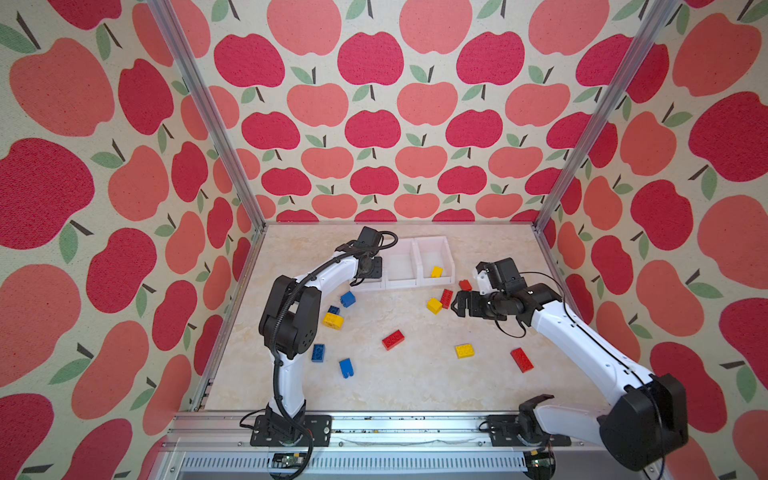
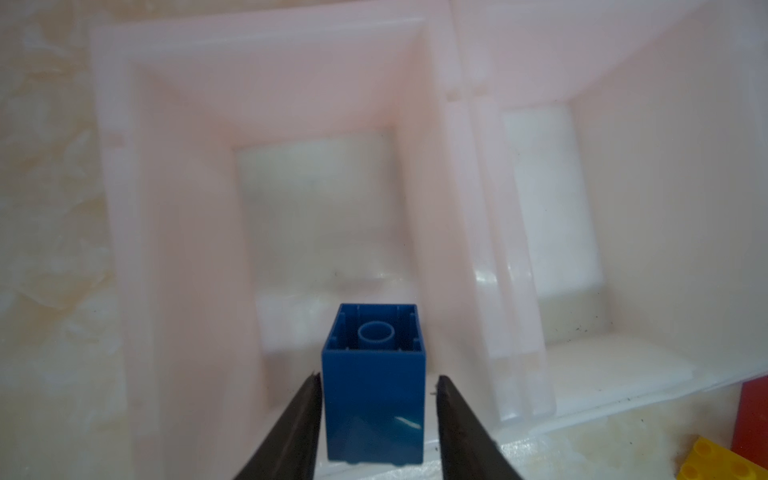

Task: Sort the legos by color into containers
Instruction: 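Drop the blue brick into a compartment with the left gripper while the right advances, then lower the right gripper onto a red 2x4 brick and grasp it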

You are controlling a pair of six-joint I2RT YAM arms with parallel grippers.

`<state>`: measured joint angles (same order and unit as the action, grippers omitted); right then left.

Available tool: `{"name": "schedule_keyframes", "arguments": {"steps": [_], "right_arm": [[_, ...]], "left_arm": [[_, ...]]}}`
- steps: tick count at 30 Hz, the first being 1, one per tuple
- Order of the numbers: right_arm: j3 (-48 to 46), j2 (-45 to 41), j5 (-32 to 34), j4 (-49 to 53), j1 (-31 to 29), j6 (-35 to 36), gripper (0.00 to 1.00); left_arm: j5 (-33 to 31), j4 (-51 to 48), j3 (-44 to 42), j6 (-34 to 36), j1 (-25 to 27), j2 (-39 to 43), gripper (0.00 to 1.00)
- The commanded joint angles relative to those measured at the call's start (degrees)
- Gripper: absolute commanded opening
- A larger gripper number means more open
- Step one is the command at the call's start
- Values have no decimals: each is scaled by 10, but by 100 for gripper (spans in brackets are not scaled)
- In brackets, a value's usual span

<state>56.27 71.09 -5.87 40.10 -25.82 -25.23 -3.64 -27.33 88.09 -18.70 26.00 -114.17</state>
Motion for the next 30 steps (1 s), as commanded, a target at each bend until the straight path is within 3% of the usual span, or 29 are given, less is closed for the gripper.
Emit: {"name": "schedule_keyframes", "arguments": {"steps": [1,17,30], "right_arm": [[4,-13,5,24,8,-2,99],[-15,-18,15,68,45,-31,99],[-120,-86,42,139,166,-122,99]], "left_arm": [[-11,9,14,1,-3,-4,61],[49,83,-121,-29,-8,135,73],[114,101,-251,-61,-45,282,88]]}}
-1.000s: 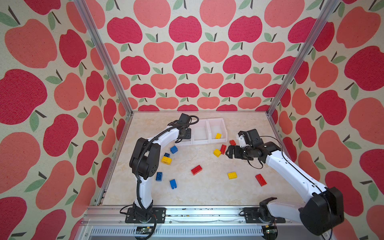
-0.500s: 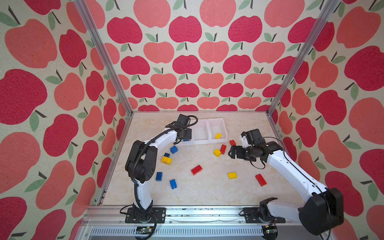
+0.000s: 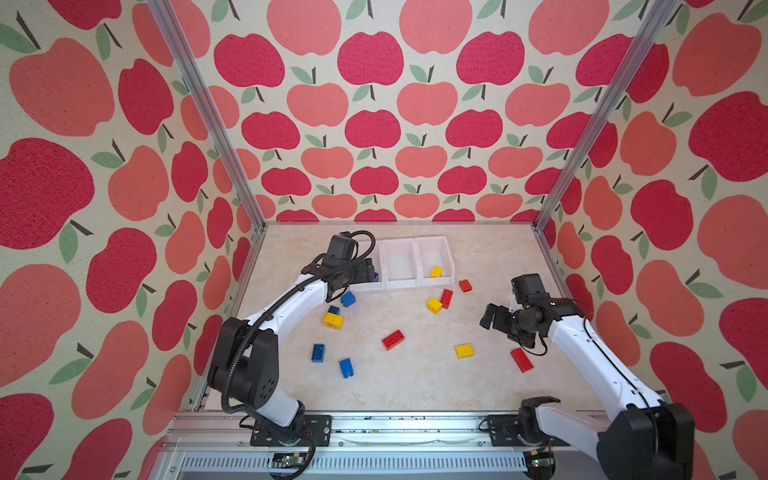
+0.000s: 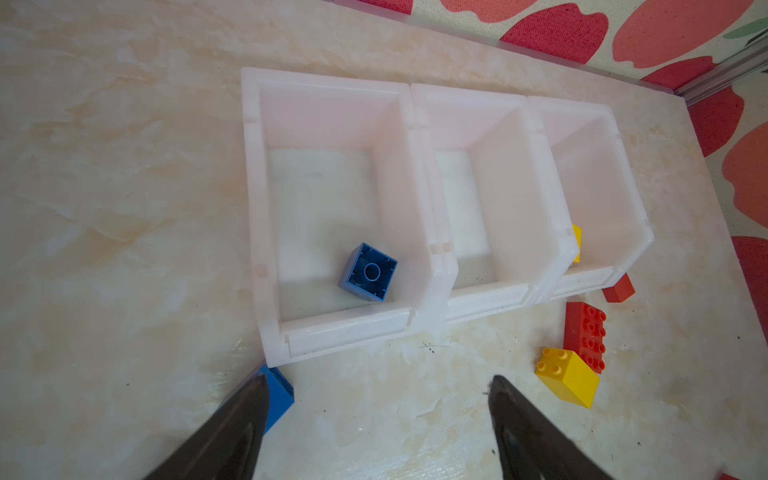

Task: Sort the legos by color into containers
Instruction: 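Lower the right gripper onto a red 2x4 brick and grasp it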

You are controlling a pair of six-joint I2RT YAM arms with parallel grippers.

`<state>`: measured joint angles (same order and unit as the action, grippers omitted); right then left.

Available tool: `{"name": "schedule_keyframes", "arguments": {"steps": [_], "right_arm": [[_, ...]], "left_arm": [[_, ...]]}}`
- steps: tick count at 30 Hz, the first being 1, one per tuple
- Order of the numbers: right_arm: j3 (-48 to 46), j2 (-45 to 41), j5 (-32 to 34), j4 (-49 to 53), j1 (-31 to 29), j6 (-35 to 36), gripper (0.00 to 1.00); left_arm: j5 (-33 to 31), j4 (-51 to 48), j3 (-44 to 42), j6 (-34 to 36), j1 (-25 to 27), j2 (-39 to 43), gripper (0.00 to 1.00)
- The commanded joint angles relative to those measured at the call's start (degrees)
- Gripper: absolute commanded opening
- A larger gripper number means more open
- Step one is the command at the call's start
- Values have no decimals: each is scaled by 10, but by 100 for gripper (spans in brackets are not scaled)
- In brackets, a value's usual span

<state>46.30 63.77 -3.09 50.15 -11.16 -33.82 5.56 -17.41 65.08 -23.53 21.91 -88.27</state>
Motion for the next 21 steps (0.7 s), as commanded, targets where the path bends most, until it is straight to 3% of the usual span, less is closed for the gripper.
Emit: {"name": "schedule_keyframes", "arguments": {"steps": [1,8,16,21], "right_arm": [[-23,-13,13,43,30,-38,99],[-34,-19,29,85,103,-55,99],[-52,5,32,83,171,-82,99],[-67,26,29,58,183,-120,99]], "left_arm": [[24,2,-28,-13,-7,33,89],[45,1,-66,-16,-34,81,92],[64,-6,-67,-1,-57,83,93],[76,6,-75,-6,-70,79,94]]}}
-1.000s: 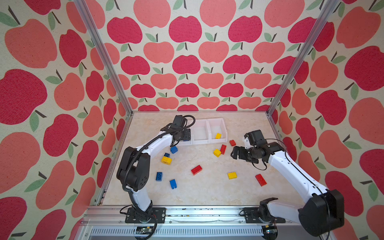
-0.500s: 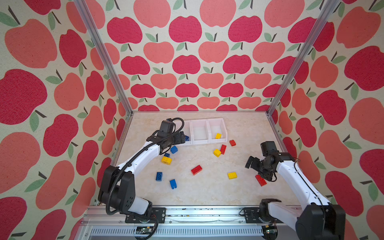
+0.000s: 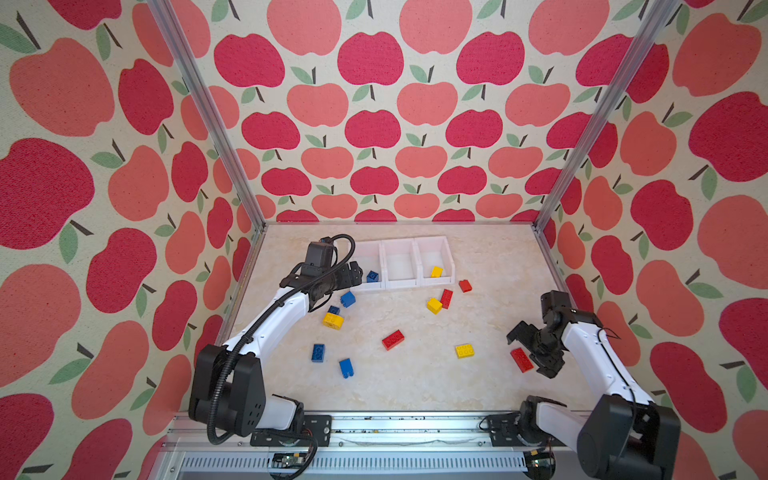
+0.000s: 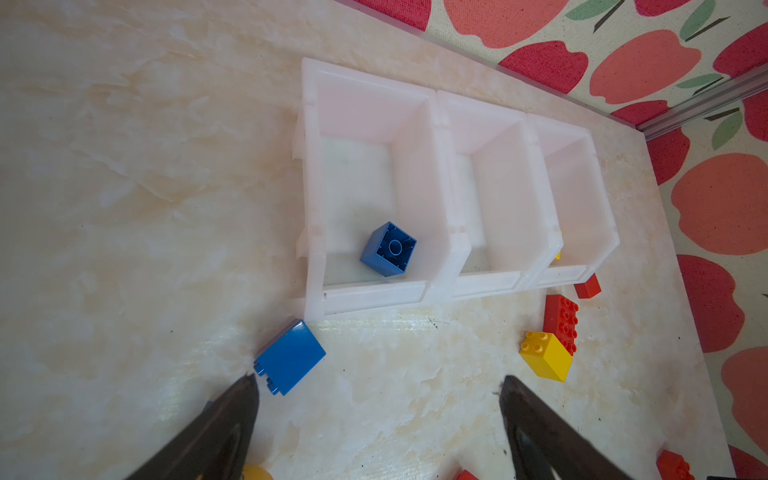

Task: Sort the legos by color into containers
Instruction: 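Lower the right gripper onto a red 2x4 brick and grasp it, then carry the red brick with the right gripper and drop it into the middle compartment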

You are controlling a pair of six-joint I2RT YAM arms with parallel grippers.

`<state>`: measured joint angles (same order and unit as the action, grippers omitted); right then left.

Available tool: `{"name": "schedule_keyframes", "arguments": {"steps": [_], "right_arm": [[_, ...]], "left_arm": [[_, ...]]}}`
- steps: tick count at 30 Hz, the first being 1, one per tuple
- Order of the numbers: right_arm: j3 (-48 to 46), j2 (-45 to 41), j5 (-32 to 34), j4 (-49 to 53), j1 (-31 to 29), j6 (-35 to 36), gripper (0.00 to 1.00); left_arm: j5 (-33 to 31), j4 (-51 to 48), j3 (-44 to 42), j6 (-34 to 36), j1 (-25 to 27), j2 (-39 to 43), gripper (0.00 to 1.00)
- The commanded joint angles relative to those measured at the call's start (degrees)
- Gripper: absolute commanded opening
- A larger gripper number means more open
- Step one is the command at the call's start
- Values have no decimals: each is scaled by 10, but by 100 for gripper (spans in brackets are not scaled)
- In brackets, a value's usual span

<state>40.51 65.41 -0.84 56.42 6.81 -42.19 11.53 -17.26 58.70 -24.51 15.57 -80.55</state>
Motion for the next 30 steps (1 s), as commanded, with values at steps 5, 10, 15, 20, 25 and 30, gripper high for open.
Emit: {"name": "schedule_keyframes", "arguments": {"steps": [5,10,15,20,25,30], "right_arm": [[-10,40,19,-19,5,-46,99],[-14,61,24,-39,6,-47,99],[-26,72,28,-71,7,-48,99],[-33,83,36,-90,6,-41,96],[-47,88,33,-109,7,-39,86],[-53,82,39,-117,6,-38,81]], "left_arm": [[22,8,-16,3,-13,2,94],[27,11,-20,3,-21,2,95],[31,15,-19,2,-25,-3,96],[32,16,-20,3,-27,-3,96],[32,16,-24,1,-31,-1,96],[33,18,-24,1,-34,-1,96]]}}
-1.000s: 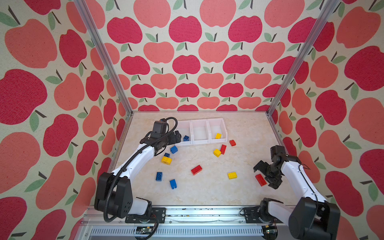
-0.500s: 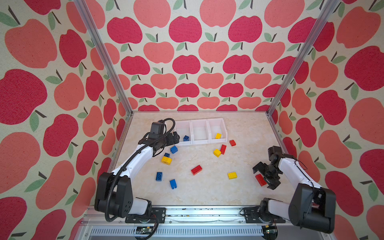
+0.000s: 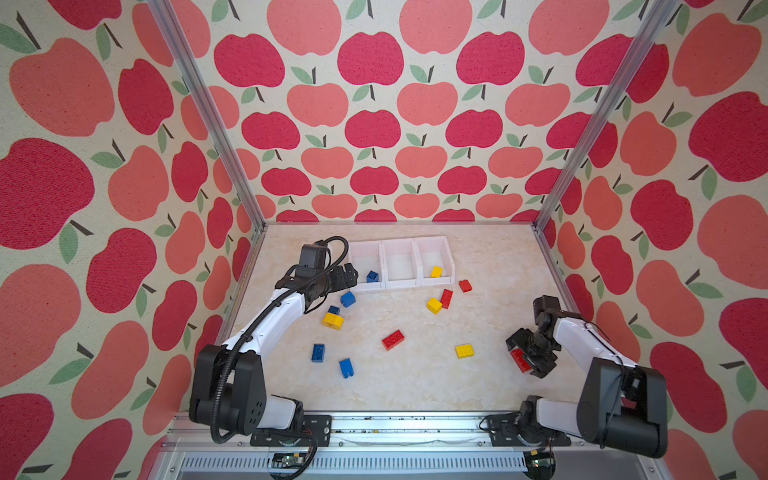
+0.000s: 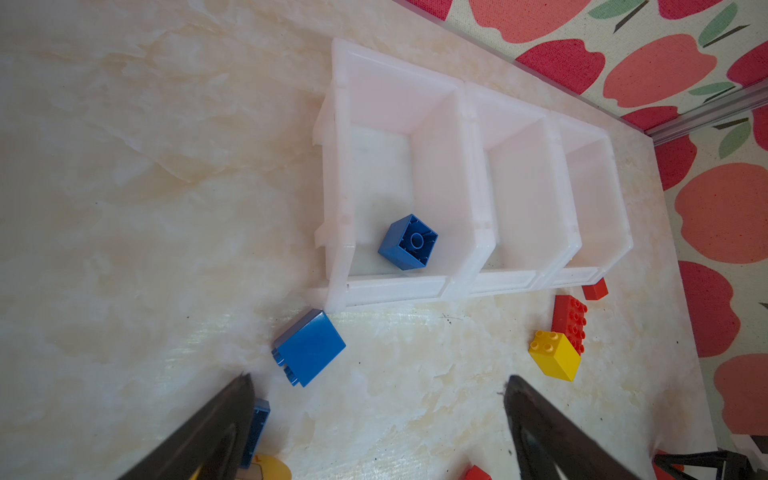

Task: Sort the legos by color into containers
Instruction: 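Carry the red brick with the right gripper and drop it into the middle compartment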

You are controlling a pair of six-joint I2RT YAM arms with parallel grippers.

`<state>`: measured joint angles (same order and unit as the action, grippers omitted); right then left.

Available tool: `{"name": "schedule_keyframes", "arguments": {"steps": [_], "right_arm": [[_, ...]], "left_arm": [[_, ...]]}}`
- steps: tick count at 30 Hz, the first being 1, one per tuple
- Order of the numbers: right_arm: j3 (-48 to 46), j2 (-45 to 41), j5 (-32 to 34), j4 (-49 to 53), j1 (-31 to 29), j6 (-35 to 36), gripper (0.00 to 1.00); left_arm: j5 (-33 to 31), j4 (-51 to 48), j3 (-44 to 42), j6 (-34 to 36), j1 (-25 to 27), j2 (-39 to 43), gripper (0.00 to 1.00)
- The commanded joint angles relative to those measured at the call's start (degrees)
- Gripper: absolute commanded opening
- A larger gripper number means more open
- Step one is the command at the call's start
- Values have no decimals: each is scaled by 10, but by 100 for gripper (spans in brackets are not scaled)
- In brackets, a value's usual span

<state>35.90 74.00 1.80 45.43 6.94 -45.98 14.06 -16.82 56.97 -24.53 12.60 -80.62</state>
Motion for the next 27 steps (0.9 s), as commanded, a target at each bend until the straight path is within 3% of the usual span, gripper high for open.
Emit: {"name": "schedule_keyframes", "arguments": {"steps": [1,11,19,27], "right_arm": [[-8,-5,14,-9,4,0,80],[-13,-6,11,-16,5,4,61],[7,-27,11,2,-15,10,59],[82,-45,45,47,-109,0,58]], "left_arm": [[8,13,-6,1,-6,0,97],[9,12,-9,1,-9,4,97],[7,11,-12,-3,-9,11,98],[5,12,-28,-14,-11,33,100]]}}
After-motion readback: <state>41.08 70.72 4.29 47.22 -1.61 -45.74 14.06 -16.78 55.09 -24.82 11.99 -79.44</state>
